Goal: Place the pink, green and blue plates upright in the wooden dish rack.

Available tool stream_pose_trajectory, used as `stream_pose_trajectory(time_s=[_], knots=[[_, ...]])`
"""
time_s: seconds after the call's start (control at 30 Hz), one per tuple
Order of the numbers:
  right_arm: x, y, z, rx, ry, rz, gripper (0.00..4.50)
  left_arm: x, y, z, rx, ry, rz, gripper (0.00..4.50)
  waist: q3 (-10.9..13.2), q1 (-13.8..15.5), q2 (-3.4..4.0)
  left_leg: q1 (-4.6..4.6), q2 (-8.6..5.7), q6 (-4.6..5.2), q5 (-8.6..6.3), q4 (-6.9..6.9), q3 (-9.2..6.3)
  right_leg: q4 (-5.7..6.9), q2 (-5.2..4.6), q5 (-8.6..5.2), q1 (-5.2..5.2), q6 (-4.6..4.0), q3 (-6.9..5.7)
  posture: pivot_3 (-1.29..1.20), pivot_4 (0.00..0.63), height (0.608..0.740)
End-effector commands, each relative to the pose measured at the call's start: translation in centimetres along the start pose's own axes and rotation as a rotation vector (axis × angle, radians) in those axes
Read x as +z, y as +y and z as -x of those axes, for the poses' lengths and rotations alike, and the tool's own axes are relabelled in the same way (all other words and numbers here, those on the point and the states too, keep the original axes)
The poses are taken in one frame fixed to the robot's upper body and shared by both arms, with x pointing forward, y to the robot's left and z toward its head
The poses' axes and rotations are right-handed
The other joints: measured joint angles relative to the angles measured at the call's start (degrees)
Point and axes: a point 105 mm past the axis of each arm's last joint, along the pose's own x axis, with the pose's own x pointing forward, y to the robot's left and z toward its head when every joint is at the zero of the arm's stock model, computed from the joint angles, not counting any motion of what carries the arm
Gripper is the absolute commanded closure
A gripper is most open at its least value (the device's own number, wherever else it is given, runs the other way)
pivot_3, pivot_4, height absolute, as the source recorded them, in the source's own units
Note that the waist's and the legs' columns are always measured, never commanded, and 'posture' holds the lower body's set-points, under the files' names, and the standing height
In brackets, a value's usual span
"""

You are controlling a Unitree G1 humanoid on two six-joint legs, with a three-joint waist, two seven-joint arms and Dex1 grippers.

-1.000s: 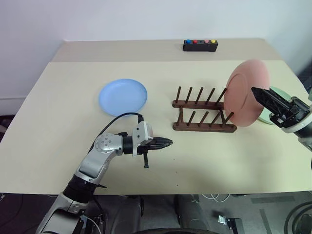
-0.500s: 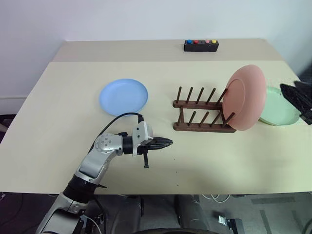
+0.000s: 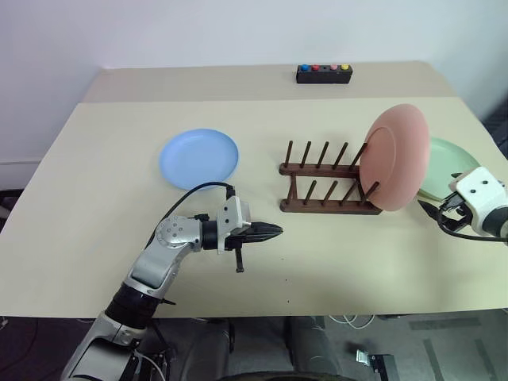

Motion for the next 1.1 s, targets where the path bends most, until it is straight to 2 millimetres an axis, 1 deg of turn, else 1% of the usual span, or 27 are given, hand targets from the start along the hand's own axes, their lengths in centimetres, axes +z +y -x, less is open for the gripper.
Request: stream_pose_trajectory(time_s=[0.03,0.2,0.27,0.3,0.33,0.4,0.47,0.53,0.57,0.67,0.83,0.87,0.97,1.03,1.1], knots=[[-1.1,-1.2,-0.9,-0.055,0.044,0.002,0.03,0.9,0.1,0.2,0.016,-0.024,-0.037,4.50,0.01,-0.07,0.01,0.00,0.00,0.00,0.00,0.00,0.00,0.00,0.00,0.00,0.00,0.00,0.00,0.00,0.150,0.740],[-2.4,-1.5,-2.1,-0.066,0.091,-0.006,0.03,0.9,0.1,0.2,0.023,-0.023,-0.038,4.50,0.00,-0.27,0.00,0.03,0.00,0.00,0.00,0.00,0.00,0.01,0.00,0.00,0.02,-0.01,0.00,0.00,0.150,0.740],[-2.6,-1.6,-2.3,-0.071,0.094,-0.017,0.58,0.9,0.1,0.2,0.026,-0.023,-0.038,4.50,0.00,-0.29,0.00,0.03,0.00,0.00,0.00,0.00,0.00,0.00,0.00,0.00,0.04,-0.01,0.00,0.00,0.150,0.740],[-2.7,-1.6,-2.3,-0.070,0.091,-0.020,0.79,0.9,0.1,0.3,0.026,-0.023,-0.038,4.50,0.00,-0.23,0.00,0.04,0.00,0.00,0.00,0.01,0.01,0.00,0.00,0.01,0.04,-0.01,0.00,0.00,0.150,0.740],[-2.7,-1.5,-2.3,-0.069,0.088,-0.025,1.22,0.9,0.1,0.3,0.027,-0.022,-0.038,4.50,0.00,-0.15,0.00,0.04,0.00,0.00,0.00,0.02,0.00,0.01,0.00,0.01,0.05,-0.01,0.00,0.00,0.150,0.740],[-2.8,-1.2,-2.3,-0.065,0.083,-0.026,2.27,0.9,0.0,0.3,0.029,-0.022,-0.038,4.50,0.00,-0.14,0.00,0.04,-0.01,0.00,0.00,0.03,-0.01,0.00,-0.01,0.01,0.06,0.00,0.00,0.00,0.150,0.740],[-2.9,-1.0,-2.2,-0.063,0.079,-0.029,3.12,0.9,0.0,0.4,0.032,-0.021,-0.038,4.50,0.00,-0.16,0.01,0.04,-0.01,0.00,0.00,0.03,-0.01,0.00,0.00,0.01,0.06,0.00,0.01,0.00,0.150,0.740],[-3.0,-0.8,-2.1,-0.066,0.075,-0.029,4.18,0.9,0.1,0.3,0.033,-0.021,-0.038,4.50,0.00,-0.19,0.01,0.04,-0.01,0.00,0.00,0.02,-0.01,0.01,0.00,0.01,0.06,0.00,0.00,0.00,0.150,0.740],[-3.0,-0.8,-2.0,-0.068,0.073,-0.029,4.46,0.9,0.1,0.3,0.033,-0.021,-0.038,4.50,0.00,-0.22,0.01,0.04,-0.01,0.00,0.00,0.02,-0.01,0.01,0.00,0.01,0.06,0.00,0.00,0.00,0.150,0.740],[-2.8,-0.9,-1.7,-0.087,0.060,-0.025,4.46,0.9,0.1,0.3,0.032,-0.022,-0.038,4.50,-0.02,-0.18,-0.02,0.07,-0.01,0.00,0.00,0.02,-0.03,0.01,0.01,0.01,0.09,0.00,0.00,0.00,0.150,0.740],[-2.2,-2.4,-0.5,-0.186,0.040,0.041,4.46,0.9,0.1,0.2,0.027,-0.023,-0.040,4.50,-0.01,-0.17,-0.01,0.07,-0.01,0.00,0.00,0.01,-0.03,0.01,0.01,0.00,0.09,0.00,0.00,0.00,0.150,0.740],[-1.4,-3.3,0.1,-0.229,0.018,0.067,4.46,0.9,0.1,0.2,0.027,-0.023,-0.039,4.50,-0.01,-0.19,0.00,0.07,-0.01,0.00,0.00,0.01,-0.03,0.01,0.01,0.00,0.09,0.00,0.00,0.00,0.150,0.740],[2.7,-6.8,2.5,-0.384,-0.103,0.162,4.46,0.8,0.2,0.2,0.031,-0.024,-0.040,4.50,0.04,-0.26,0.26,0.05,-0.02,0.00,0.00,0.01,-0.01,0.01,0.00,0.01,0.06,0.00,0.02,0.00,0.150,0.740],[5.6,-8.0,3.8,-0.429,-0.185,0.217,4.46,0.9,0.4,0.2,0.045,-0.030,-0.043,4.50,0.02,-0.47,0.41,0.04,-0.02,0.00,0.00,0.00,0.03,0.03,0.00,0.01,0.01,0.00,0.06,0.00,0.150,0.740],[7.6,-8.4,4.6,-0.448,-0.242,0.248,4.46,1.0,0.7,0.2,0.059,-0.037,-0.046,4.50,0.02,-0.50,0.42,0.06,-0.01,0.00,0.00,-0.03,0.02,0.07,0.01,0.00,-0.01,0.00,0.05,0.00,0.150,0.740]])
